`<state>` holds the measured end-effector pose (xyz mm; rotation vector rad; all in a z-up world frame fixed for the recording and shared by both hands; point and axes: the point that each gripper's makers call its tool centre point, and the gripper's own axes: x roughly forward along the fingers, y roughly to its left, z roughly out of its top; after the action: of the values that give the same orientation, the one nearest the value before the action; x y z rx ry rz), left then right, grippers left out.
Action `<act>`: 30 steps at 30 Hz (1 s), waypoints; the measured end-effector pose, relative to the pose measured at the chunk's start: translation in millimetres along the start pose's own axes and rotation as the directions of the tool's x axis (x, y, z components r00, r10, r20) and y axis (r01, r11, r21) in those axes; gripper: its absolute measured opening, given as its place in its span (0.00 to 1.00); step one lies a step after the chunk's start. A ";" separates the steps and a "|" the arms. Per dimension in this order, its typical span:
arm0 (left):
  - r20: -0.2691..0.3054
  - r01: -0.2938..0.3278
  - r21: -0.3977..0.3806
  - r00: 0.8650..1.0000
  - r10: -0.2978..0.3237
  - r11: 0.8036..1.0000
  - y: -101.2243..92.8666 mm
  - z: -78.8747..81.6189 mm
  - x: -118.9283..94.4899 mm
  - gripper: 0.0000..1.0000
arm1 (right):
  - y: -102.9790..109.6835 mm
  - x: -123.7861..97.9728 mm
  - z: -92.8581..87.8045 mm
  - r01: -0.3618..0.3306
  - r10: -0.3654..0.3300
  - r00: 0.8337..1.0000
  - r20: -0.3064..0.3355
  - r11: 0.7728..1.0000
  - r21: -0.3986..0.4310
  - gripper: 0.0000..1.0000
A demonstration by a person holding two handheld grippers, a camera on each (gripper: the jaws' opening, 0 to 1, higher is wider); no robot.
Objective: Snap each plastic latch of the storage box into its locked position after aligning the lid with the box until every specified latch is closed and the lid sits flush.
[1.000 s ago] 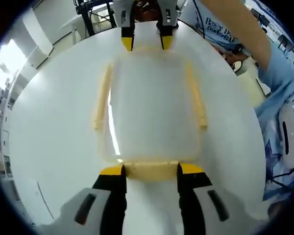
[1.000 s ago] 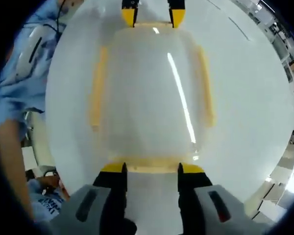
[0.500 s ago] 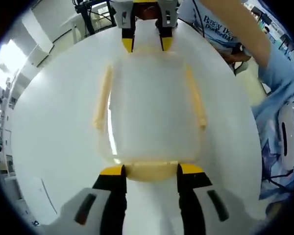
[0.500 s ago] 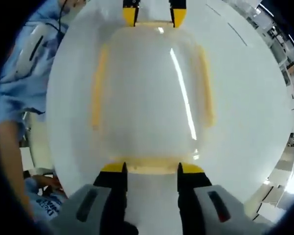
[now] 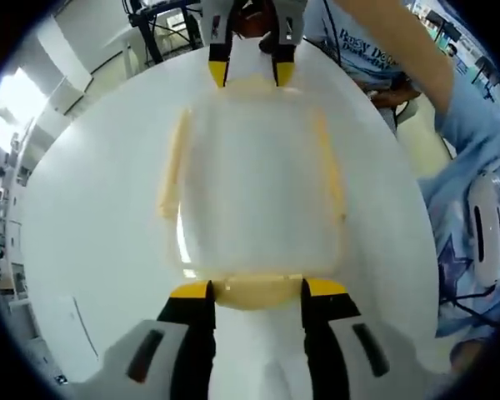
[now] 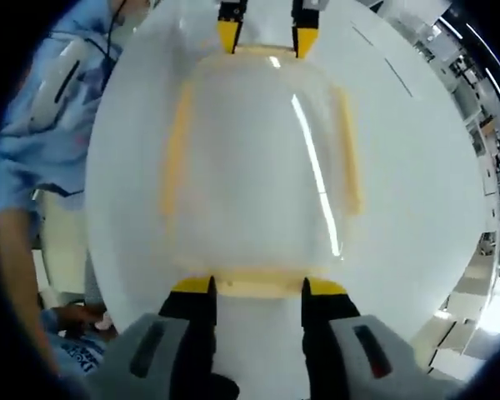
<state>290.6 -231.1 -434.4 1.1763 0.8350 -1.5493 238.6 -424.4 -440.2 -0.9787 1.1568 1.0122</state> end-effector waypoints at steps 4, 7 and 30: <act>-0.001 -0.005 -0.002 1.000 0.005 1.000 -2.0 -6.2 -7.2 0.40 | 2.3 -5.9 8.9 0.010 -0.010 1.000 0.012 1.000 -0.007 0.39; 0.006 -0.002 -0.009 1.000 0.002 1.000 -4.2 -10.9 -13.5 0.40 | 3.9 -9.7 16.4 0.013 -0.013 0.999 0.032 1.000 -0.010 0.39; 0.042 -0.019 -0.041 0.999 0.021 0.999 -27.6 -50.2 -69.2 0.39 | 16.6 -41.2 79.6 0.051 -0.038 0.979 0.201 0.997 -0.059 0.38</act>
<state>281.7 -157.2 -384.2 1.1155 0.8208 -1.5290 237.3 -348.3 -389.9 -0.9263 0.9376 1.0903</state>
